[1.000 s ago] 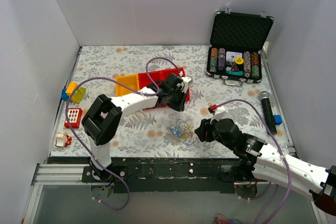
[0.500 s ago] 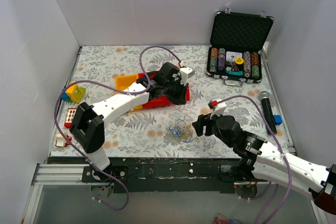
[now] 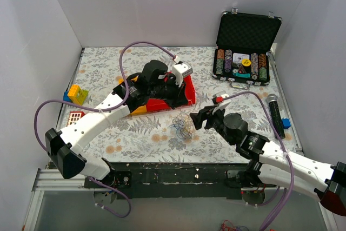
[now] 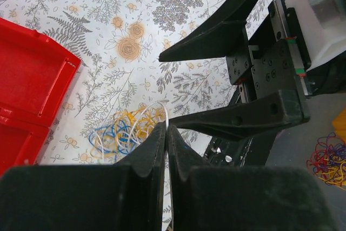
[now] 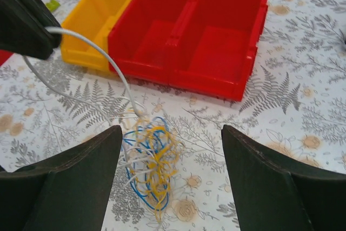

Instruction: Untangle the cables

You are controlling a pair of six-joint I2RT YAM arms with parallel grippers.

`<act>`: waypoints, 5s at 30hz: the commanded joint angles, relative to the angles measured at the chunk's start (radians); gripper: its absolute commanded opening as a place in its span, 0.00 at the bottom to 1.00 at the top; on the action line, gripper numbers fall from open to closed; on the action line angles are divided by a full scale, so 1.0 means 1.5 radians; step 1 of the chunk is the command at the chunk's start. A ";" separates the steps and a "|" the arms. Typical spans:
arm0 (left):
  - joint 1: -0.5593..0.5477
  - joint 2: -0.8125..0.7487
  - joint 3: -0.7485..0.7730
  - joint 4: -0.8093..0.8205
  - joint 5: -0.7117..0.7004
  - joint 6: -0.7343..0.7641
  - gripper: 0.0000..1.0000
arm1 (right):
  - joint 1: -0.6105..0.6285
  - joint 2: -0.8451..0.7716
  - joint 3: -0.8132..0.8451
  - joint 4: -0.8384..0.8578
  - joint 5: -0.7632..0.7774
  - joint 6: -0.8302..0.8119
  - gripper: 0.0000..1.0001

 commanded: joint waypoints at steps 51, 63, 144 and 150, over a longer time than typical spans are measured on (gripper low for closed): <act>-0.022 -0.036 0.436 0.059 -0.167 0.116 0.00 | 0.002 0.350 -0.074 0.280 -0.162 0.019 0.61; -0.021 -0.091 0.364 0.272 -0.409 0.248 0.00 | 0.002 0.374 -0.091 0.278 -0.160 0.025 0.60; 0.190 0.052 -0.333 0.161 -0.049 0.625 0.17 | 0.002 0.149 -0.103 0.195 -0.158 0.024 0.56; 0.181 -0.001 -0.297 0.107 -0.014 0.584 0.00 | 0.002 0.152 -0.102 0.196 -0.160 0.028 0.55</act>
